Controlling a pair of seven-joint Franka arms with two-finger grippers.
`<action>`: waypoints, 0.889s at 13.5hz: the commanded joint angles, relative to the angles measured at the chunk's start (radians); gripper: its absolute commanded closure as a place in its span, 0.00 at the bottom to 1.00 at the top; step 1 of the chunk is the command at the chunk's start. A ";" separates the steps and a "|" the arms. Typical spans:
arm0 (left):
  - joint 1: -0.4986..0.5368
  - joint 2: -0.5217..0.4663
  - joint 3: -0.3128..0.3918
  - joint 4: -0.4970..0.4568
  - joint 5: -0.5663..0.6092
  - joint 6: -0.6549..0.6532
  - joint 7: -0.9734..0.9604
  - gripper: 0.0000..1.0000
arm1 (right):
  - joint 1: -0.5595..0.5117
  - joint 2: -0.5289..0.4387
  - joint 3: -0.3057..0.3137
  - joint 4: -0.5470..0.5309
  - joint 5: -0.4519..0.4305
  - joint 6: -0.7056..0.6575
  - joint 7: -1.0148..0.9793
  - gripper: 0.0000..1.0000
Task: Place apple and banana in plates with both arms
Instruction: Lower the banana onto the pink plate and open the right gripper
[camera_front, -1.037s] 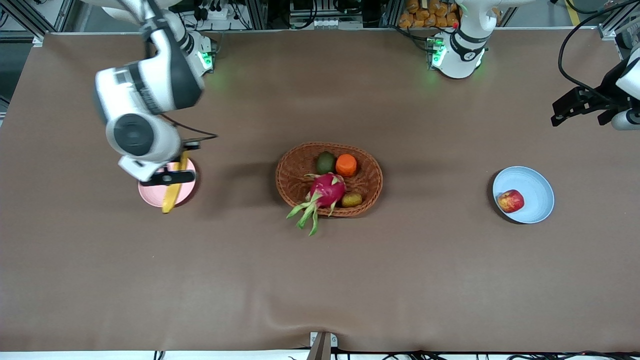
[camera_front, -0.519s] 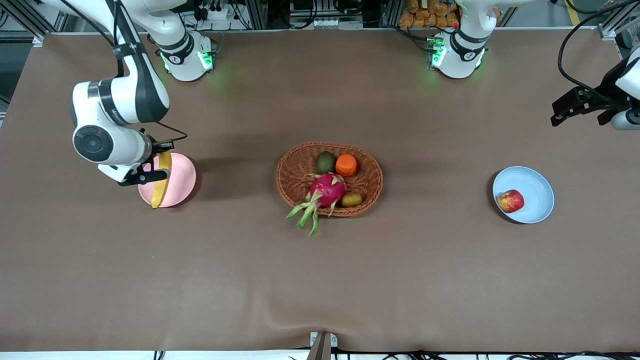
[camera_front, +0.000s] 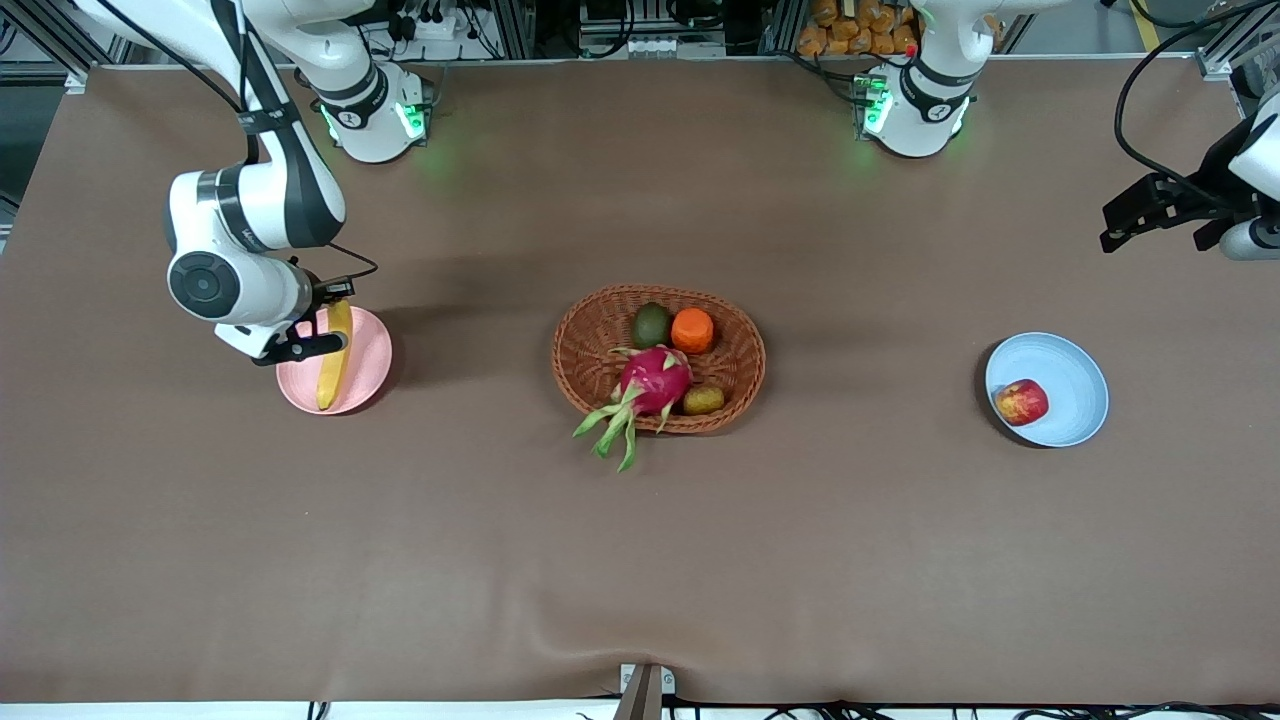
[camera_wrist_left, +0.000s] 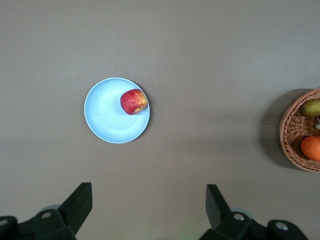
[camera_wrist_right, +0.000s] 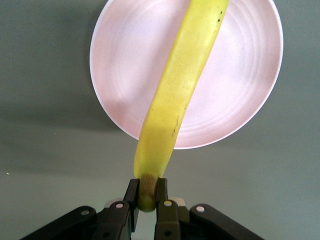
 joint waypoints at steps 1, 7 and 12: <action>0.001 0.011 -0.003 0.021 -0.012 -0.001 0.003 0.00 | -0.021 -0.040 0.017 -0.038 -0.012 0.020 -0.015 0.54; 0.001 0.013 -0.003 0.021 -0.012 0.000 0.003 0.00 | -0.020 -0.043 0.017 0.087 -0.012 -0.120 -0.027 0.00; 0.001 0.019 -0.003 0.020 -0.012 -0.001 0.003 0.00 | -0.012 -0.040 0.019 0.434 -0.001 -0.400 -0.027 0.00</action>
